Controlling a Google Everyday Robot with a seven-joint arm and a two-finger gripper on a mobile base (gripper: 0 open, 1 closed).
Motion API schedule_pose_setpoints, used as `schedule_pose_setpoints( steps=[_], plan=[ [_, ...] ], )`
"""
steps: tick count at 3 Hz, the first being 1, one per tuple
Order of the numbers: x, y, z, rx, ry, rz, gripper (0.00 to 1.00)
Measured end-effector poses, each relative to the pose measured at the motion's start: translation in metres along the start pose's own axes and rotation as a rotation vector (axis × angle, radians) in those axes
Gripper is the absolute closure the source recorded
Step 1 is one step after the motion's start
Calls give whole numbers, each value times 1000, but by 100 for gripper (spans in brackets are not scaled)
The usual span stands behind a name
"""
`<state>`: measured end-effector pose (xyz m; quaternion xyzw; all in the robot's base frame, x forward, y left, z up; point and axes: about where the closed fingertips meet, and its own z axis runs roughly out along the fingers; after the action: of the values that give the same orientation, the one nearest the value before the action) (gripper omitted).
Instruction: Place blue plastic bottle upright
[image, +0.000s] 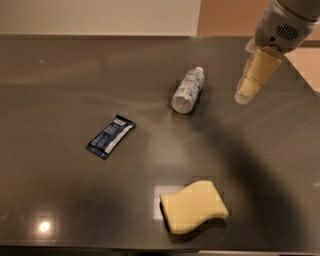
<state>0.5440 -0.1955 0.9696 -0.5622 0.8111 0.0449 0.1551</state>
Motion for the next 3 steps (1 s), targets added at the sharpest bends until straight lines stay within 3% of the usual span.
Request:
schedule_pose_setpoints(
  steps=[1, 3],
  plan=[
    [-22, -28, 18, -21, -8, 76, 0],
    [-62, -54, 53, -36, 11, 221, 0]
  ],
)
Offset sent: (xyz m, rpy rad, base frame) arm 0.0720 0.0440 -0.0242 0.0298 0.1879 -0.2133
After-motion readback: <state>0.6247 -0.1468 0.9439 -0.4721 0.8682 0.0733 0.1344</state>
